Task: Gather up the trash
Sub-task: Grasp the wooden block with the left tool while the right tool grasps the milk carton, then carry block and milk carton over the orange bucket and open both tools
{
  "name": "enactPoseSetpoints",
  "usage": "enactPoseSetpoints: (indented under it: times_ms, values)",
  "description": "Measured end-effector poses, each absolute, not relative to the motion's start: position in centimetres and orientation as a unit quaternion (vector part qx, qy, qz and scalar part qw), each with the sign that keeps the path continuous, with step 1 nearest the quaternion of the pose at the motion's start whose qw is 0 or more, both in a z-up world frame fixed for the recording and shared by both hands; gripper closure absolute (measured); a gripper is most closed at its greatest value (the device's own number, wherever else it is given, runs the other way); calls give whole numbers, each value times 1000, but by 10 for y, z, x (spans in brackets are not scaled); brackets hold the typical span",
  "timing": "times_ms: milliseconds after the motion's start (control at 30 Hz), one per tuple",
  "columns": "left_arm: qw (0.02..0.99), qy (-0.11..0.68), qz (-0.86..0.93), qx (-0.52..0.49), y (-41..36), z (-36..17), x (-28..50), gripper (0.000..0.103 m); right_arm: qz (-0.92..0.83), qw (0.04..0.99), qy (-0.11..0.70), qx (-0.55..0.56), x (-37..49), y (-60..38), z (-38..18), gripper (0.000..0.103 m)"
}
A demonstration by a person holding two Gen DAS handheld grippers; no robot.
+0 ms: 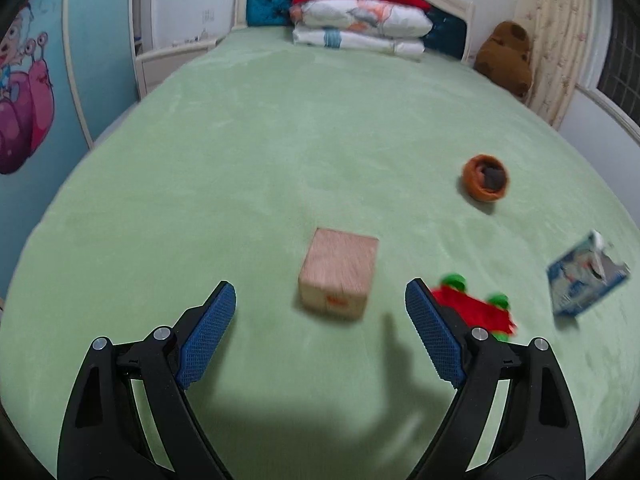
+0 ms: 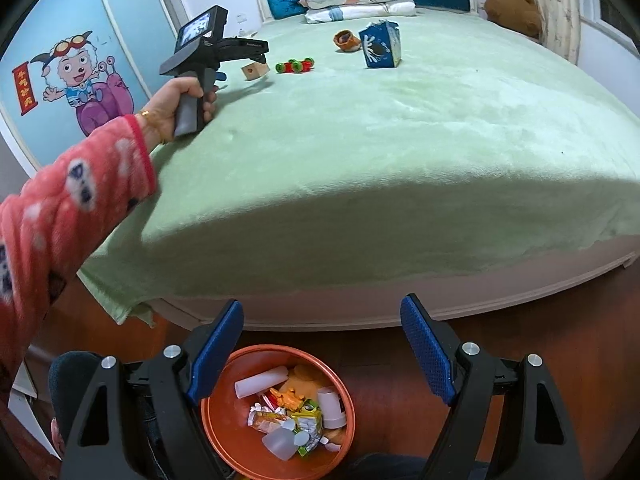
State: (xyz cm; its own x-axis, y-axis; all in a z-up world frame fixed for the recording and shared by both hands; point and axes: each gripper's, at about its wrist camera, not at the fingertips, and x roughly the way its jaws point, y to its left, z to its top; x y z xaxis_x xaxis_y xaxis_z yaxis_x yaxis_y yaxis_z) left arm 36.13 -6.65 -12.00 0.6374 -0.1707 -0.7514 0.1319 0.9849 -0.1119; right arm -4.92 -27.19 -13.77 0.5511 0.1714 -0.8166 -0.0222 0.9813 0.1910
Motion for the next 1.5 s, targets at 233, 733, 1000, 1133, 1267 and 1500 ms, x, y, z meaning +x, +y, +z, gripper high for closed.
enactPoseSetpoints:
  times_ms: [233,733,1000,1133,1267,1500]
  values:
    - [897,428,-106,-17,-68,-123,366,66,55,878,468,85,-41,-276,-136,24]
    - [913,388,-122,35,-26,-75,236,68,62,923,374,60,46,-274,-79,24]
    - [916,381,-122,5,17,-61,150,68,-59,928,360,78,216,-296,-67,23]
    - [913,390,-115,-13,37,-63,121,68,-128,915,380,40,283,-303,-81,21]
    - [907,408,-95,-36,60,-70,99,68,-176,887,427,6,343,-309,-115,24]
    - [903,419,-87,-48,76,-75,84,68,-176,871,459,30,356,-321,-129,54]
